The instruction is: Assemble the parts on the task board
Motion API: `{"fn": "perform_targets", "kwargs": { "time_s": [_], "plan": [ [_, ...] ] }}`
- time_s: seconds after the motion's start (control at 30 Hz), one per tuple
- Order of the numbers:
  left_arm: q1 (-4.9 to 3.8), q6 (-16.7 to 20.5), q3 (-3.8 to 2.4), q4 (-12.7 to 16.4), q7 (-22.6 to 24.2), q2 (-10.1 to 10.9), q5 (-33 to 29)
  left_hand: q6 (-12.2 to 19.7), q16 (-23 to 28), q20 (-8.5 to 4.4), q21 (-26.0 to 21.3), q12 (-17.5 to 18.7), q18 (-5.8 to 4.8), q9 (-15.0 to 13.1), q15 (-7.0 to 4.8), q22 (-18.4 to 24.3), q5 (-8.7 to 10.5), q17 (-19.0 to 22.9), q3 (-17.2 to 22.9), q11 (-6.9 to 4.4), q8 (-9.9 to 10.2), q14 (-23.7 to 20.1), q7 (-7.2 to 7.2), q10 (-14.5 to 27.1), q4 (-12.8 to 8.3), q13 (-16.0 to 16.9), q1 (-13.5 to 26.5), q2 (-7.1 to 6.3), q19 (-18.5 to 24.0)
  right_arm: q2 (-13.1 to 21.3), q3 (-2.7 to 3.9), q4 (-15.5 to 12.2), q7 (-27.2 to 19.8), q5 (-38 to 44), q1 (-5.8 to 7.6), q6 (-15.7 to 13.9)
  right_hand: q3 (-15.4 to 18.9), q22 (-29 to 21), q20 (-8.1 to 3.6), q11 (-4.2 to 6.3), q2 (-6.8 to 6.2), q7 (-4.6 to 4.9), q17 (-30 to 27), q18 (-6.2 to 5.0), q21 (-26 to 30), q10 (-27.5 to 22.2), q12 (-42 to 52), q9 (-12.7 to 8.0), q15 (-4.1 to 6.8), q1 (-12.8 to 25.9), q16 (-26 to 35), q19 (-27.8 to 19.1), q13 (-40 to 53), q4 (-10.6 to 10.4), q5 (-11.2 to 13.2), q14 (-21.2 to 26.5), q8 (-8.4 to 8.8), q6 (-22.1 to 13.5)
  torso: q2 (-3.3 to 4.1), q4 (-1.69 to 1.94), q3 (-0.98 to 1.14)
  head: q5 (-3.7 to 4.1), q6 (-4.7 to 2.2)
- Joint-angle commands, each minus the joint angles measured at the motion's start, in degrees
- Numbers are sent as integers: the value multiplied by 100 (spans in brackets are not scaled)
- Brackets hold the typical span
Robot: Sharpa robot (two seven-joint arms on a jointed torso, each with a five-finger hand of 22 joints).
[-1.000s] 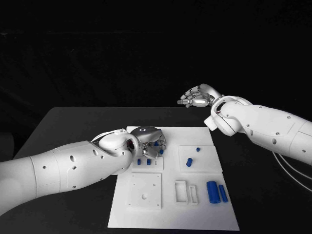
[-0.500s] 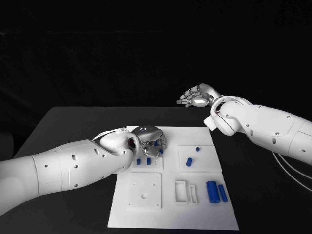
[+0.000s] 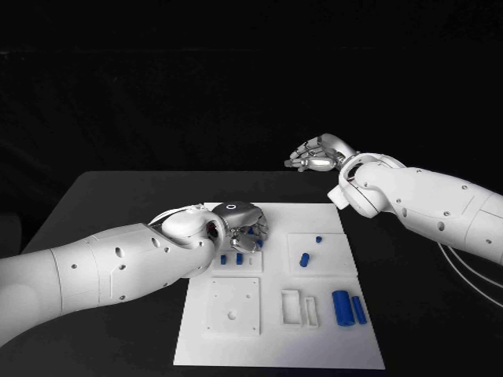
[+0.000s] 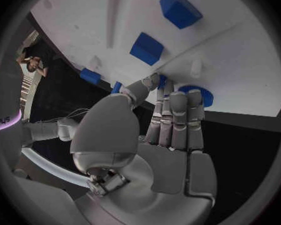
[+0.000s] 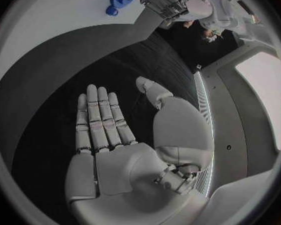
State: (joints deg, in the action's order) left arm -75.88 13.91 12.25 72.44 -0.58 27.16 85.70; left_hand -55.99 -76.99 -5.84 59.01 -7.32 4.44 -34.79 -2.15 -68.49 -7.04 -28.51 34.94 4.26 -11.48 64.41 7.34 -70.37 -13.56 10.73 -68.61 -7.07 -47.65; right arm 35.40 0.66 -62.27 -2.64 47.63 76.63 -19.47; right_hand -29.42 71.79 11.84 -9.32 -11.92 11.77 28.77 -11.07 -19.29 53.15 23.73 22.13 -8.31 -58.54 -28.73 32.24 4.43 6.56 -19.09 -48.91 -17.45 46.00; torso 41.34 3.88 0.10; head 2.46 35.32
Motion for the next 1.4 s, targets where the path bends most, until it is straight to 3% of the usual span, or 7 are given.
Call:
{"fn": "perform_targets", "kwargs": {
  "time_s": [0.03,0.57,1.07,1.4],
  "plan": [
    [34,-333,32,-5,-147,-1,139,-62,-48,-162,29,-10,121,12,-21,-10,-33,-10,-15,-18,-42,32,0,-42,0,20,-12,73,-63,-1,2,-8,-65,11,-1,75,29,11,16,3,14,4,-10,11,22,47,-16,-5,-9,49,-26,-16,-8,-20,-19,43,-26,-37,0,0,0,5,1],
    [36,-221,31,-16,-192,-3,195,-324,-133,-250,45,-79,118,32,-128,-12,-106,-7,27,-126,-186,213,-89,-311,-80,76,-80,343,-223,-4,2,-11,-85,11,-1,92,30,14,17,4,18,4,-12,10,26,48,-15,-6,-10,48,-27,-16,-11,-19,-21,44,-28,-37,-2,0,-3,-8,5],
    [59,223,24,72,-106,78,162,-403,-138,-300,56,-80,119,54,-167,-11,-123,14,31,-165,-225,320,-119,-402,-118,93,-50,364,-323,-6,2,-11,-93,11,-1,88,32,19,18,4,19,3,-15,9,31,48,-15,-7,-10,47,-28,-16,-15,-17,-24,47,-29,-37,0,2,-7,-13,-15],
    [70,648,-21,157,41,187,-15,-426,-140,-321,63,-70,122,67,-178,-10,-133,22,44,-175,-235,369,-127,-425,-125,95,-43,357,-372,-7,2,-3,-98,11,-5,91,34,21,18,3,22,3,-16,9,34,48,-14,-8,-11,46,-29,-16,-17,-17,-25,47,-30,-36,-5,1,-4,-22,-35]
  ]
}}
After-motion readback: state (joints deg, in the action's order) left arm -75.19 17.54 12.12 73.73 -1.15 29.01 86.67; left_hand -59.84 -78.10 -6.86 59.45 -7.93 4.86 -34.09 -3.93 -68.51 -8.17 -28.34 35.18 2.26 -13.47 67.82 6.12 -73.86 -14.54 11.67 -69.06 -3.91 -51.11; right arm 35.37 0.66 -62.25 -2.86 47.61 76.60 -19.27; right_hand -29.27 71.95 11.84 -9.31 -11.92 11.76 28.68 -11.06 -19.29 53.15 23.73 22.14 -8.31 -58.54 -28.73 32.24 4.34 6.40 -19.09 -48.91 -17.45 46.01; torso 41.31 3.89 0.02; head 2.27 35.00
